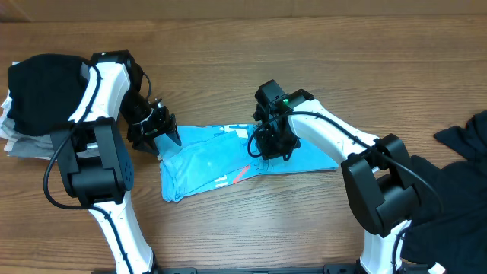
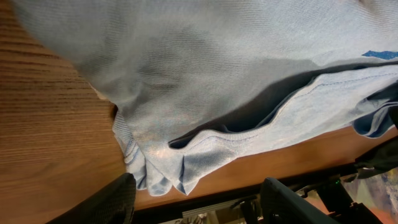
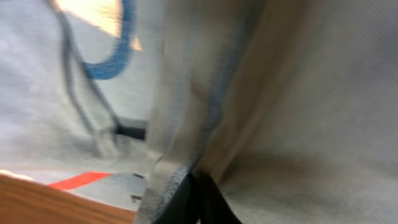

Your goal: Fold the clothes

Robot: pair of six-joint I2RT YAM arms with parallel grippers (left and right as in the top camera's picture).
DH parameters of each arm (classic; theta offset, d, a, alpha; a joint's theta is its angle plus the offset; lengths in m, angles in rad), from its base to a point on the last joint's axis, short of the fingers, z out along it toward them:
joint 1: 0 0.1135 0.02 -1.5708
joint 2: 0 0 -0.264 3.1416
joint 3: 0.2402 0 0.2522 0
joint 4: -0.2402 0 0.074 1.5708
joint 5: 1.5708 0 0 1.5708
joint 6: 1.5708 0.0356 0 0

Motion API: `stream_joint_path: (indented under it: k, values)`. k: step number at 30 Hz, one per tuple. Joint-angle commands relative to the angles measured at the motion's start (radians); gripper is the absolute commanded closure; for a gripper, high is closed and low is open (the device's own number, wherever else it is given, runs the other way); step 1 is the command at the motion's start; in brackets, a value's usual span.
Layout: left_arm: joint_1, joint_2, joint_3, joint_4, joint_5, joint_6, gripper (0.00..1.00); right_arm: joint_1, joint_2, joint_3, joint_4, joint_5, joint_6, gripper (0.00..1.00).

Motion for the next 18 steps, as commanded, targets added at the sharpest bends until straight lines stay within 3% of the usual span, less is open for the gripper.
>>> stream_joint_path:
  k: [1, 11, 15, 18]
  values:
    - [-0.002, -0.038, 0.021, 0.001, -0.007, -0.006, 0.33, 0.003, -0.002, -0.006, -0.021, 0.037, 0.027, 0.96]
    - [-0.002, -0.038, 0.021, 0.002, -0.007, -0.006, 0.32, 0.003, -0.002, -0.004, -0.14, 0.07, 0.026, 0.96]
    - [-0.002, -0.038, 0.021, -0.004, -0.007, -0.004, 0.32, 0.003, -0.002, -0.003, -0.109, 0.069, 0.027, 0.65]
    - [-0.002, -0.038, 0.021, -0.021, -0.007, 0.03, 0.33, 0.003, -0.005, 0.013, -0.116, 0.084, 0.028, 0.57]
